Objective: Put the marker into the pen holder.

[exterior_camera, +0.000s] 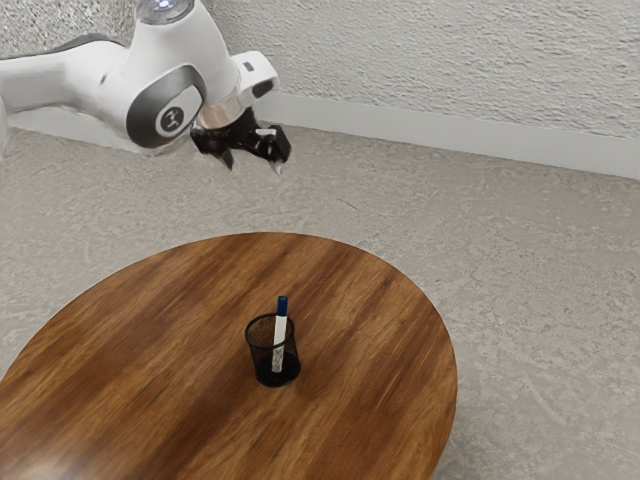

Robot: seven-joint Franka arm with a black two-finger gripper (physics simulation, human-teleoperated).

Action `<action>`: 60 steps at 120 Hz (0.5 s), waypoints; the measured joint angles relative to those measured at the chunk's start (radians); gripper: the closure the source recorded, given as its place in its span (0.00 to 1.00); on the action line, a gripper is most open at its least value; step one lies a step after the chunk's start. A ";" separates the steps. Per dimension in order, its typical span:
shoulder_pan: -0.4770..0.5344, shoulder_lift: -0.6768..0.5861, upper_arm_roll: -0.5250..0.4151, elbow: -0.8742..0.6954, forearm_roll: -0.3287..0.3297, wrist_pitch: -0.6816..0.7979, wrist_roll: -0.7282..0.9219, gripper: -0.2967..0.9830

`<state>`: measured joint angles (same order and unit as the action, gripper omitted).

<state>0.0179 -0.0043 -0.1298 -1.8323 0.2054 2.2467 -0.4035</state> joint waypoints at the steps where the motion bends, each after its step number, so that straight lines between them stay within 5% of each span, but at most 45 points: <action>1: 0.001 0.000 0.003 0.012 -0.003 -0.019 0.002 0.28; 29: 0.015 0.037 0.079 0.254 -0.079 -0.447 0.084 0.25; 60: 0.040 0.037 0.108 0.277 -0.100 -0.619 0.148 0.24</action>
<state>0.0576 0.0324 -0.0217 -1.5548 0.1051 1.6277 -0.2558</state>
